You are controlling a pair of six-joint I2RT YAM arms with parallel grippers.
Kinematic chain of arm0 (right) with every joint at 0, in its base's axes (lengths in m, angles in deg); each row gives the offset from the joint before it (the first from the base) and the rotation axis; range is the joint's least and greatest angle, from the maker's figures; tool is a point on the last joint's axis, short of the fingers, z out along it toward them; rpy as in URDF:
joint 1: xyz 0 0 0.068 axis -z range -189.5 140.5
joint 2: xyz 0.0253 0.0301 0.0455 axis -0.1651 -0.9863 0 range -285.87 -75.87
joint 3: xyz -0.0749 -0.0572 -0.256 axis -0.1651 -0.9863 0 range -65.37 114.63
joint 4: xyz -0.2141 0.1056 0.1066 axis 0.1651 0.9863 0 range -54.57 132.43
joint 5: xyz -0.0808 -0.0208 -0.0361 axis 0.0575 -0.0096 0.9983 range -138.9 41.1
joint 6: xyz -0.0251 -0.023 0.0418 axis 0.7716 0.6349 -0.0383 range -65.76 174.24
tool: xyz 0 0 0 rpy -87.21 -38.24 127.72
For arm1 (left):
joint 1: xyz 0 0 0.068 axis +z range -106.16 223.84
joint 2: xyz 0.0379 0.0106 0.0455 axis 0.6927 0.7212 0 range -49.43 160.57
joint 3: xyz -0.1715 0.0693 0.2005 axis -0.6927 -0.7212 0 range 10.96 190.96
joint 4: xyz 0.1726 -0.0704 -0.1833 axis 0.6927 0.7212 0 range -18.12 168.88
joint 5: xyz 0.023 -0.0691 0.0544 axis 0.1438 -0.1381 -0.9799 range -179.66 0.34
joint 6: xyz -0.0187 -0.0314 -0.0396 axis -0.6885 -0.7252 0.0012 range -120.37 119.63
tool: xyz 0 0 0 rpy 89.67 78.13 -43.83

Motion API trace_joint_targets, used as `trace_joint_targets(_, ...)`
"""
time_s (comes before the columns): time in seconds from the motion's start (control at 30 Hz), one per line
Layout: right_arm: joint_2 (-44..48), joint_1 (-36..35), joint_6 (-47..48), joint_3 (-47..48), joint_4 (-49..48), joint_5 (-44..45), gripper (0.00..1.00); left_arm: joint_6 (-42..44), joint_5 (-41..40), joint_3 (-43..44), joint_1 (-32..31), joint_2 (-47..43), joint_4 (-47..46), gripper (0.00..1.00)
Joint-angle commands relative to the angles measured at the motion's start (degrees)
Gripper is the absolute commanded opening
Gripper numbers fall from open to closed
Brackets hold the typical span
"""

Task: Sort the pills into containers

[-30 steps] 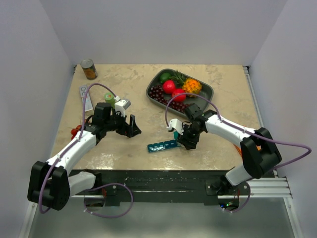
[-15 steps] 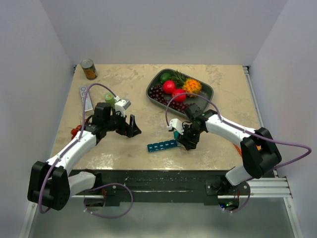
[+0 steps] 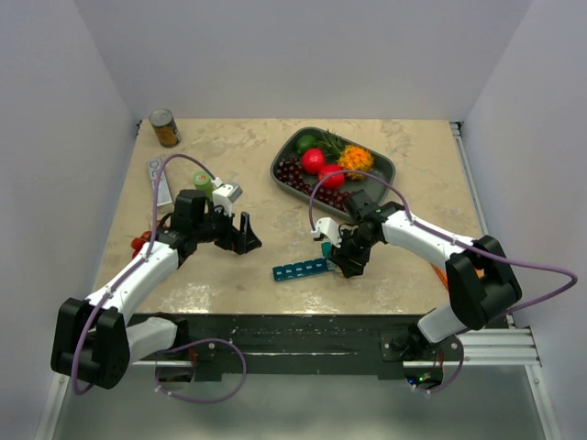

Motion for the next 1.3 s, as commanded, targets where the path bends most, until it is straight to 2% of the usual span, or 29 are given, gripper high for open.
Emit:
trace_joint_targets(0.0, 0.61, 0.37, -0.63, 1.88, 0.28, -2.29, 0.05, 1.48, 0.90, 1.09, -0.38, -1.16, -1.63, 0.91)
trace_joint_targets(1.27, -0.36, 3.27, -0.99, 2.76, 1.07, -7.39, 0.05, 1.57, 0.73, 1.09, -0.47, -1.86, -1.55, 0.90)
